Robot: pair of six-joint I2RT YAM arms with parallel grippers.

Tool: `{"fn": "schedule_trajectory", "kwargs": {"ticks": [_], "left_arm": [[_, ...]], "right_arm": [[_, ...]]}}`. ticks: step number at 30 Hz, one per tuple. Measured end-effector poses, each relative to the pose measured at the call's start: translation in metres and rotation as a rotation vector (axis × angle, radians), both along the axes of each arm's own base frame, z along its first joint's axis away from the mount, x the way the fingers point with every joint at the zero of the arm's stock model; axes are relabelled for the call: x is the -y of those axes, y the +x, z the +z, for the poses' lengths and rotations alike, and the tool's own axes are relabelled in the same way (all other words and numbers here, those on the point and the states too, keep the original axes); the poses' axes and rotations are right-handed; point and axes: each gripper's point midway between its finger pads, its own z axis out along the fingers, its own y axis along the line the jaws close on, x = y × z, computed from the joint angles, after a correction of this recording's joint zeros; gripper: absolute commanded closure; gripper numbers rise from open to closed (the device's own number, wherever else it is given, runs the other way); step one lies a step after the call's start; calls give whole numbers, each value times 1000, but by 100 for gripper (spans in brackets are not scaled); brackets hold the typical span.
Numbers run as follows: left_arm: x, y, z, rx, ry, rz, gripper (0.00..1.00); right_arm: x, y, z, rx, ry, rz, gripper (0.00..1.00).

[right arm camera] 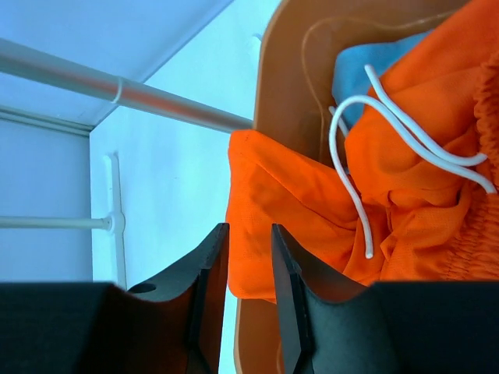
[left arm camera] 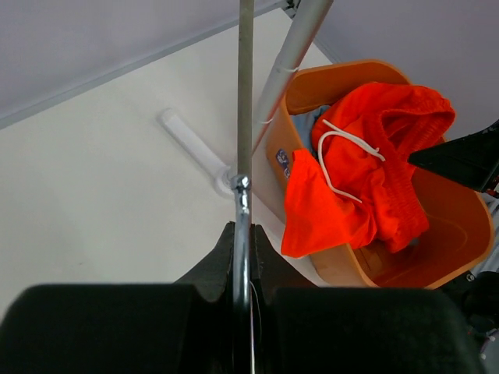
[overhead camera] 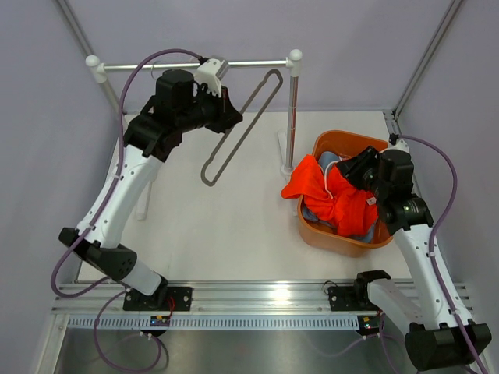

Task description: Remove the shorts from the hanger

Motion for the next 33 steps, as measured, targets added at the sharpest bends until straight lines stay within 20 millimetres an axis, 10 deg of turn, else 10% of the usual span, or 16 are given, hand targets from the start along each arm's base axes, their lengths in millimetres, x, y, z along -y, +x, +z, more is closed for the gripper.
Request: {"fn": "schedule_trajectory", "kwargs": {"ticks": [33], "left_arm": [[-11,66,37,120,-17,153,100]], "right_arm": [[-14,-3,5,20,-24,115,63]]}}
